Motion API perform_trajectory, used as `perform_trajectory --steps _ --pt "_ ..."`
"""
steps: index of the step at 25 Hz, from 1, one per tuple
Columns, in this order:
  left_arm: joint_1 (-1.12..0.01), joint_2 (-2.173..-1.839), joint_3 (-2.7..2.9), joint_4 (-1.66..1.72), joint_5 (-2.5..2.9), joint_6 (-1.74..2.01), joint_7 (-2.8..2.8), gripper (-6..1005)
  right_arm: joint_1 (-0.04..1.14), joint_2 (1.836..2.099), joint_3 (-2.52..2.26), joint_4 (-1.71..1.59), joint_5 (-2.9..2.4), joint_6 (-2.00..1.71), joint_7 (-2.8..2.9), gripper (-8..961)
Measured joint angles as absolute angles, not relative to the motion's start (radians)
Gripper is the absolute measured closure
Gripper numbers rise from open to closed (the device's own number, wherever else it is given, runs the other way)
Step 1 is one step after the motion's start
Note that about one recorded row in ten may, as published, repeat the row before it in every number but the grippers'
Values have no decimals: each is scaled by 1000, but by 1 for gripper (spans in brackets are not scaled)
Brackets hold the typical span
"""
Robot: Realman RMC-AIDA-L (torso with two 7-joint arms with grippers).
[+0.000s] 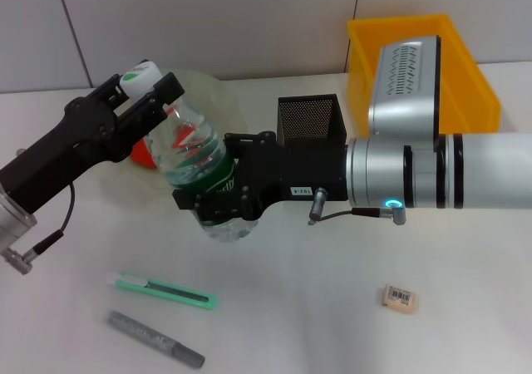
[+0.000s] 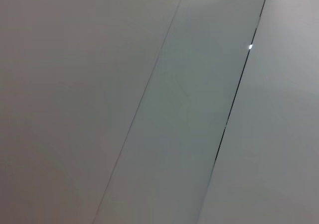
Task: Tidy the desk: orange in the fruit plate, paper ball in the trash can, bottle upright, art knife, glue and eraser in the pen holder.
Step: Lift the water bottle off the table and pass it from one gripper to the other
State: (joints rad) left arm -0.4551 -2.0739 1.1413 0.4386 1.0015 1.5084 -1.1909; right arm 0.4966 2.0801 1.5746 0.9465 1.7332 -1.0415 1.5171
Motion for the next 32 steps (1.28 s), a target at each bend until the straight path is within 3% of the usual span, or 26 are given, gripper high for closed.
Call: perform_trajectory --steps 22,32 --pt "-447 -2075 1146 439 1003 1536 -1188 559 491 2082 1572 950 1733 -1044 1514 188" --pt "-443 -2075 1146 438 1002 1539 -1189 560 491 2082 1573 950 1727 -1045 1515 188"
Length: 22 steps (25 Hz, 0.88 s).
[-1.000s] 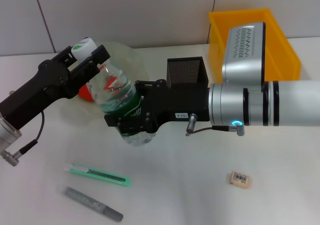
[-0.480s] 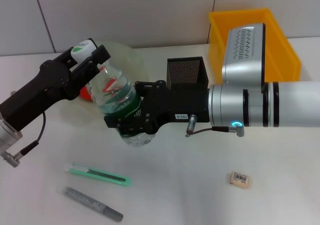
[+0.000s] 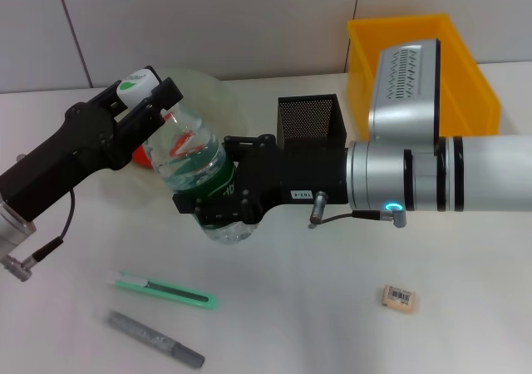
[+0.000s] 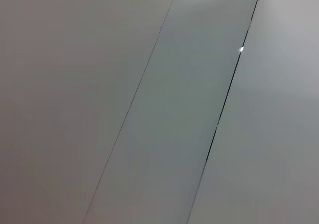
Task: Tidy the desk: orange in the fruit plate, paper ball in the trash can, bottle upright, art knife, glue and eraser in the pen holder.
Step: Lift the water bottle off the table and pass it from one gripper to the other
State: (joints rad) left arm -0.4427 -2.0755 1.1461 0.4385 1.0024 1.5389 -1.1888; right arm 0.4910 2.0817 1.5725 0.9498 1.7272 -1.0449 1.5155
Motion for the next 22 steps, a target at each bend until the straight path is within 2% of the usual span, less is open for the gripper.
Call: perform_trajectory --steps 22 --pt "-445 -2074 1161 439 1003 1534 -1194 561 498 2079 1578 955 1671 -1048 1596 188"
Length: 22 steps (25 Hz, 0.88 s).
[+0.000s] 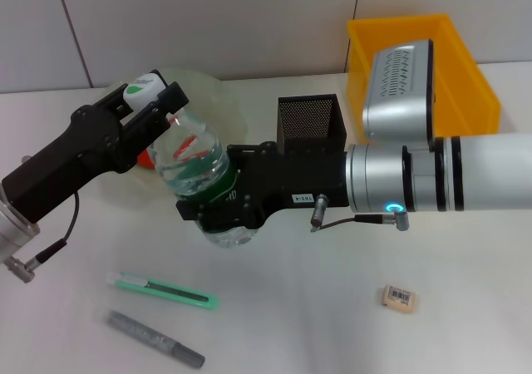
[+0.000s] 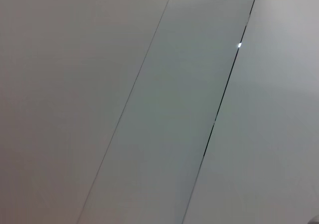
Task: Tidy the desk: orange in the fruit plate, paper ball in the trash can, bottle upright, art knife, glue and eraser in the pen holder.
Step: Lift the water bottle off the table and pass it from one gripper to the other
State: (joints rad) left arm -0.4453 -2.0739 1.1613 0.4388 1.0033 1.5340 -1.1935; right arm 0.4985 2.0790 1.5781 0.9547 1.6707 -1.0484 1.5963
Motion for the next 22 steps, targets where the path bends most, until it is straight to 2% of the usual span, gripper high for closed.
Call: perform_trajectory --steps 22 --pt "-443 -2075 1162 439 1001 1539 -1191 562 447 2079 1584 1017 1669 -1078 1615 187"
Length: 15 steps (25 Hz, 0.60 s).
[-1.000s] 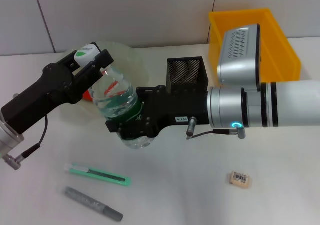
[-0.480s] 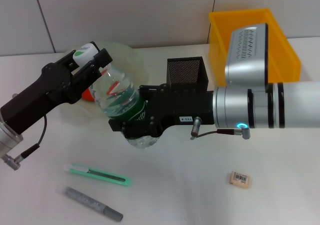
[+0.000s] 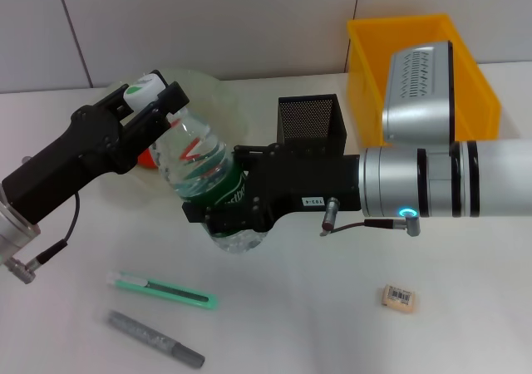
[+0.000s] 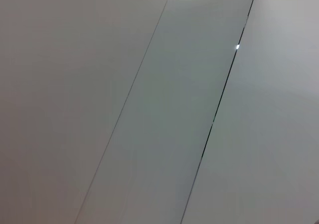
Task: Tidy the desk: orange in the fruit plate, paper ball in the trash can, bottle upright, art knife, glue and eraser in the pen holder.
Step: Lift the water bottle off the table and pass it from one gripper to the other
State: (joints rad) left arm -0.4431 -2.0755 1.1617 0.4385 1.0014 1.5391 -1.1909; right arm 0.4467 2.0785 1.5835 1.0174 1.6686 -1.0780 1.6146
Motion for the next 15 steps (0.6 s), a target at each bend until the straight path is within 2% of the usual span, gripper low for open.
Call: perform_trajectory --steps 15 --pt "-442 -2077 1166 447 999 1546 -1193 563 440 2080 1574 1015 1663 -1077 1621 187"
